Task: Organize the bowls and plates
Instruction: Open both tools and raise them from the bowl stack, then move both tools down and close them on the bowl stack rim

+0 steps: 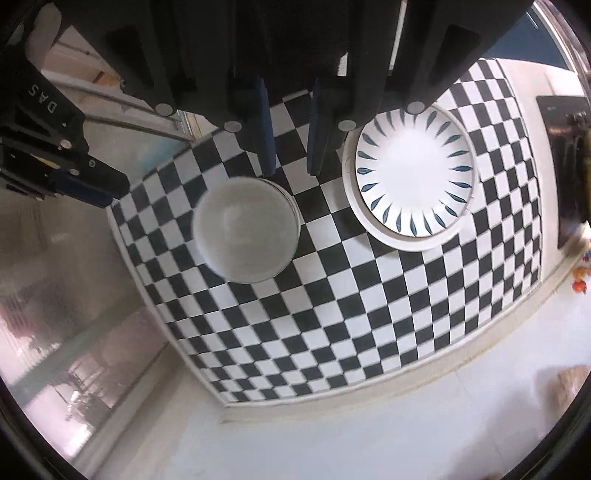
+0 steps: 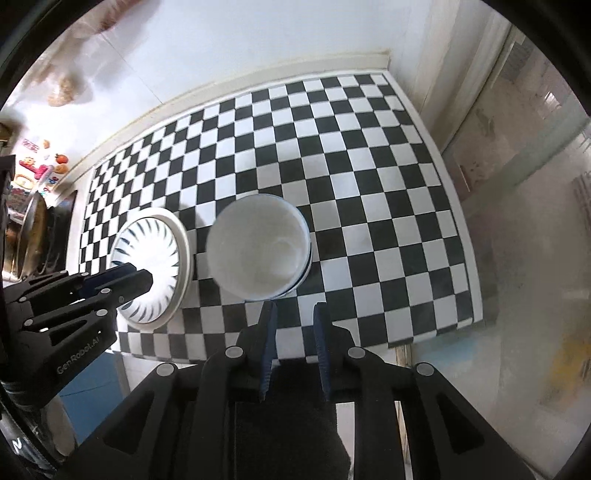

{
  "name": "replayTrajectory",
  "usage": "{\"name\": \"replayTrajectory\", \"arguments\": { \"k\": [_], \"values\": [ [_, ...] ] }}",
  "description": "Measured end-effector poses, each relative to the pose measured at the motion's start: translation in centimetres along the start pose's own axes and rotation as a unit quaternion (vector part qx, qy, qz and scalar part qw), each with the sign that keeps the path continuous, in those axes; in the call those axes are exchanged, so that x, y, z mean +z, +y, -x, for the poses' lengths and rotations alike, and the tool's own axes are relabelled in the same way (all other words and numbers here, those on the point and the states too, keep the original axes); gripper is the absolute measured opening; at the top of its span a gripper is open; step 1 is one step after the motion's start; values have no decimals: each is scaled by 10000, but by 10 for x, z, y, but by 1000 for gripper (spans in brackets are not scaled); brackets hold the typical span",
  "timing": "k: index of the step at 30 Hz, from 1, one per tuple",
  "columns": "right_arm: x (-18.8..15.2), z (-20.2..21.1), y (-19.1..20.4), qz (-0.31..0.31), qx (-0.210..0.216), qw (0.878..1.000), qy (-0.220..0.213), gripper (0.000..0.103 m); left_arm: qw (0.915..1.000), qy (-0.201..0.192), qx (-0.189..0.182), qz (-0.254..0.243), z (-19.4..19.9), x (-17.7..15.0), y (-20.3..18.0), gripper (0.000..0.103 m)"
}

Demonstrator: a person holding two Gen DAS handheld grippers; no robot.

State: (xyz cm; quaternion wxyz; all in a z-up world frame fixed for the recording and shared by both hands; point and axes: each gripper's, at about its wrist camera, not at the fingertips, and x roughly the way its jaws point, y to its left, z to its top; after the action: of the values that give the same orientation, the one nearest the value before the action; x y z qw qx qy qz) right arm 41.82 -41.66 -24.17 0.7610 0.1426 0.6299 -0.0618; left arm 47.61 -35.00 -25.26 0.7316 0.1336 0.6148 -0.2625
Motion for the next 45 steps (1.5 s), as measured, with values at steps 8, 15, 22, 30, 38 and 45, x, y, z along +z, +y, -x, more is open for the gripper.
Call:
{"name": "replayTrajectory", "arguments": {
  "k": [8,15,22,30,38,45],
  "values": [
    [-21,44,5,-95,65,9997,-228,23,9997,-216,-86,-113,40,-10,-4,16],
    [-24,61,10,-53,127,9992,-365,23,9994,-212,-145,-218,49,-23,-11,16],
    [-20,69,12,10,87,9990,-432,23,9994,-287,-120,-151,56,-22,-7,16],
    [-9,56,1,-107,119,9993,-328,23,9995,-211,-213,-42,44,-13,-3,16],
    [16,7,-24,-498,421,9979,-36,53,9988,94,-369,314,-12,24,15,16],
    [38,-62,-52,-888,766,9926,300,86,9949,547,-560,630,-81,59,34,19]
  ]
}}
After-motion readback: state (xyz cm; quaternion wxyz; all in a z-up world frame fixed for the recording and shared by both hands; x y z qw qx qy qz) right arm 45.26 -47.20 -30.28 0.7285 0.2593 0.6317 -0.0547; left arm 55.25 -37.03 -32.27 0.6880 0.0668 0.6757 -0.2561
